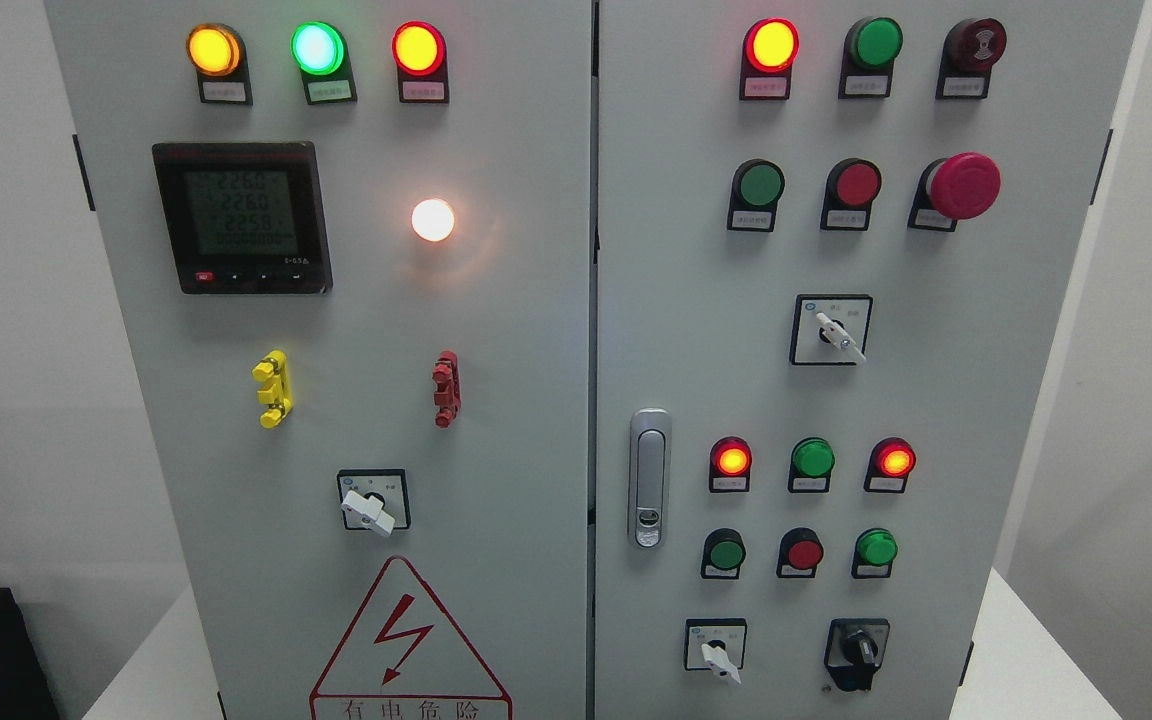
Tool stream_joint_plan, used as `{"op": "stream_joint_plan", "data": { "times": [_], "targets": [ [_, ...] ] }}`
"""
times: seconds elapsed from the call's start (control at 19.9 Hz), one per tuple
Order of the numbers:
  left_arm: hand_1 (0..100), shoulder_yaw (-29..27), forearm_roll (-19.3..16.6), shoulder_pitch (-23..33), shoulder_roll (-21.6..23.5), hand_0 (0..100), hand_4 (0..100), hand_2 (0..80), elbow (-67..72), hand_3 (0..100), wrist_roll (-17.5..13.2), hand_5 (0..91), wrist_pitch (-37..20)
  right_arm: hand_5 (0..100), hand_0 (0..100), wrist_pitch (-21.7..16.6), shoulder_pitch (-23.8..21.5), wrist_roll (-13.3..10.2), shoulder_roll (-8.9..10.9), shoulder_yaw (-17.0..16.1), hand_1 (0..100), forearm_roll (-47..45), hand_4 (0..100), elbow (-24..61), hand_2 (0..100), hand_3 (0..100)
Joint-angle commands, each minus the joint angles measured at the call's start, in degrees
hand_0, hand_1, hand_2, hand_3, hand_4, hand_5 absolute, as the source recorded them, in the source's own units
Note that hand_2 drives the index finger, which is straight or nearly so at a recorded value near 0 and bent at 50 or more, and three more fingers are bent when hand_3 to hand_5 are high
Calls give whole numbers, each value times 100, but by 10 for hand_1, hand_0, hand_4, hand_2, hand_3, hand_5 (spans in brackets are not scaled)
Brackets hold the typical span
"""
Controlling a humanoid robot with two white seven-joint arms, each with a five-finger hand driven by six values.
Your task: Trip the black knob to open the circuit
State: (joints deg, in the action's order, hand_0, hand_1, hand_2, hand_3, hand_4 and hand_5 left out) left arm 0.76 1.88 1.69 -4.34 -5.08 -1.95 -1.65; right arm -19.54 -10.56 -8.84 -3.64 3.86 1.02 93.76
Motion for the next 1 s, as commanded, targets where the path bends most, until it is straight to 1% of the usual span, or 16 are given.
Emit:
{"op": "stream_joint_plan", "data": {
  "times": [0.0,0.25,0.55,0.95],
  "targets": [
    [389,-5,14,-2,-5,120,0,0,7,0,2,0,7,849,906,-33,142,49,-23,-26,976,-14,971,169,0,1000],
    [389,-5,14,-2,-5,120,0,0,7,0,2,0,-2,849,910,3,300,49,-31,-26,976,-14,972,266,0,1000],
    [389,-5,14,-2,-5,120,0,0,7,0,2,0,7,848,916,3,467,58,21,-35,977,-23,973,275,0,1000],
    [389,-5,14,-11,-5,120,0,0,7,0,2,0,-2,846,923,11,687,58,65,-158,981,-23,973,266,0,1000]
  ]
}}
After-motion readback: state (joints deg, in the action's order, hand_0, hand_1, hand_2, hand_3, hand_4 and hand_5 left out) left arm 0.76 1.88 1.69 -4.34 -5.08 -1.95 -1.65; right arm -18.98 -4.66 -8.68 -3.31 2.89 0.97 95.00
